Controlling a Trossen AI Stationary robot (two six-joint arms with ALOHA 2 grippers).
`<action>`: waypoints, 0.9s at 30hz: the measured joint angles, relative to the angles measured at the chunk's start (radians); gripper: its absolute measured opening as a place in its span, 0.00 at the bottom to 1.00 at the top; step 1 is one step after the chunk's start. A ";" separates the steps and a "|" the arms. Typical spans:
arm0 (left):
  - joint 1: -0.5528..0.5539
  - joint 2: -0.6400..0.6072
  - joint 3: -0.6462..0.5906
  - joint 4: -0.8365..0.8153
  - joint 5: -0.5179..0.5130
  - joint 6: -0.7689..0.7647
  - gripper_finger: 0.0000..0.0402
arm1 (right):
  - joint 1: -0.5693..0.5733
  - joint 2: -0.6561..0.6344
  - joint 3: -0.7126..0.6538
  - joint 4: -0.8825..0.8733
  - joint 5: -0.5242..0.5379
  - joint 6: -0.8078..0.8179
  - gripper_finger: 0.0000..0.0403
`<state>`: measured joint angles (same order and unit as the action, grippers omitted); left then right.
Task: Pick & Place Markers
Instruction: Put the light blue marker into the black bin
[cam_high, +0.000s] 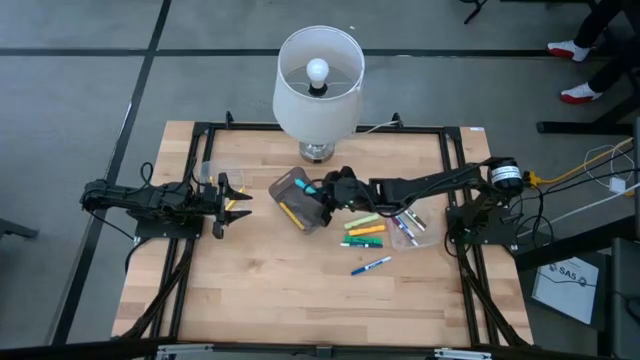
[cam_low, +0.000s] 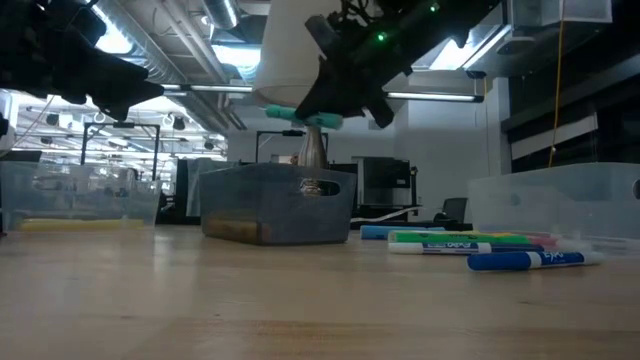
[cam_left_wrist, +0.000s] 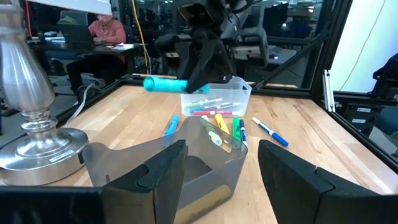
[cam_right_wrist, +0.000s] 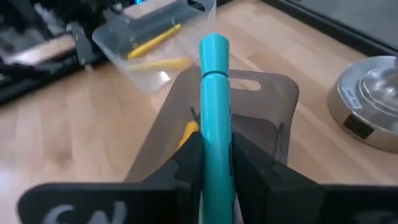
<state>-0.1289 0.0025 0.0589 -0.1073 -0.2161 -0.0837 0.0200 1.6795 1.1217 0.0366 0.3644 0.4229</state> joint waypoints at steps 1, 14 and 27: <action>0.000 0.000 0.000 0.000 0.000 0.000 0.49 | 0.000 0.003 0.000 0.006 0.007 0.018 0.16; 0.000 0.000 0.000 0.000 0.000 0.000 0.49 | -0.019 0.097 0.000 0.066 -0.001 0.120 0.16; 0.000 0.000 0.000 0.000 0.000 0.000 0.49 | -0.031 0.138 0.000 0.064 -0.013 0.149 0.18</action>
<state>-0.1287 0.0025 0.0591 -0.1078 -0.2157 -0.0837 -0.0107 1.8178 1.1217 0.1002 0.3511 0.5714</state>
